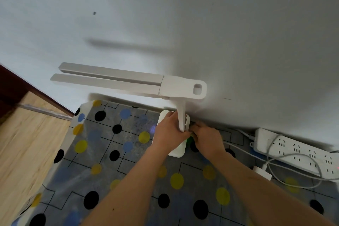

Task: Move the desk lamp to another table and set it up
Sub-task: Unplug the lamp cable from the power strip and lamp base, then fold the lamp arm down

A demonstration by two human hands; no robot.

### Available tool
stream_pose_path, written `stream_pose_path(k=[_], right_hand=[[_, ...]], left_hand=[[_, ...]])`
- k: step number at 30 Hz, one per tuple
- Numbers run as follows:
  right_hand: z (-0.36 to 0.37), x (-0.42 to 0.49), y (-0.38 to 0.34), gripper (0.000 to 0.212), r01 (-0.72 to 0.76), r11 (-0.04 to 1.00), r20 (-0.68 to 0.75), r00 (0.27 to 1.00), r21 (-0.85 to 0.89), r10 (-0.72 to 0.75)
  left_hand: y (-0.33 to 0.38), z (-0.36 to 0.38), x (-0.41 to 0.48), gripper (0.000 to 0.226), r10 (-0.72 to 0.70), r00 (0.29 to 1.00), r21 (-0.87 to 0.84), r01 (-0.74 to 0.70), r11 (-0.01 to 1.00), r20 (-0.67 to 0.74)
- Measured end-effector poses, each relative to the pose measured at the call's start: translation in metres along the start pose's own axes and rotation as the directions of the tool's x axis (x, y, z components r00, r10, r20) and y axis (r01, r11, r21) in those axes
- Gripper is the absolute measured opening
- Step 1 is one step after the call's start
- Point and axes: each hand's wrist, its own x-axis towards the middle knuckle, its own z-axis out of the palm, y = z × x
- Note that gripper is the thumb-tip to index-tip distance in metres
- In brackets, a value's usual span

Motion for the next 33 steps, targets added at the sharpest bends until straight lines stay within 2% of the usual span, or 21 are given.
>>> stream_pose_path(k=[5,10,18,26,29,33], right_hand=[[0.005,-0.007,0.000,0.025,-0.052,0.998,0.003,0.999,-0.025,0.052],[-0.003,-0.021,0.032,0.017,-0.055,0.997,-0.022,0.998,-0.058,0.053],[-0.015,-0.039,0.033,0.018,-0.073,0.995,-0.069,0.995,0.070,0.078],[-0.041,-0.053,0.022,0.017,-0.030,0.988,-0.137,0.989,0.149,0.051],[-0.055,-0.057,0.009,0.016,-0.013,0.981,-0.166,0.985,0.193,0.046],[-0.075,-0.060,-0.013,0.016,0.008,0.957,-0.186,0.981,0.291,0.048]], left_hand=[[-0.003,0.003,0.001,0.050,0.006,1.000,0.051,-0.006,0.999,-0.003],[-0.008,0.009,0.002,0.047,-0.006,1.000,0.099,0.007,0.995,-0.014],[-0.011,0.011,0.000,0.052,-0.028,1.000,0.071,0.028,0.997,-0.007],[-0.016,0.004,-0.026,0.083,-0.101,0.995,-0.006,0.101,0.995,-0.024],[-0.018,-0.007,-0.037,0.081,-0.087,0.994,0.019,0.088,0.996,-0.060],[-0.011,-0.021,-0.048,0.068,-0.032,0.994,0.039,0.036,0.999,-0.107]])
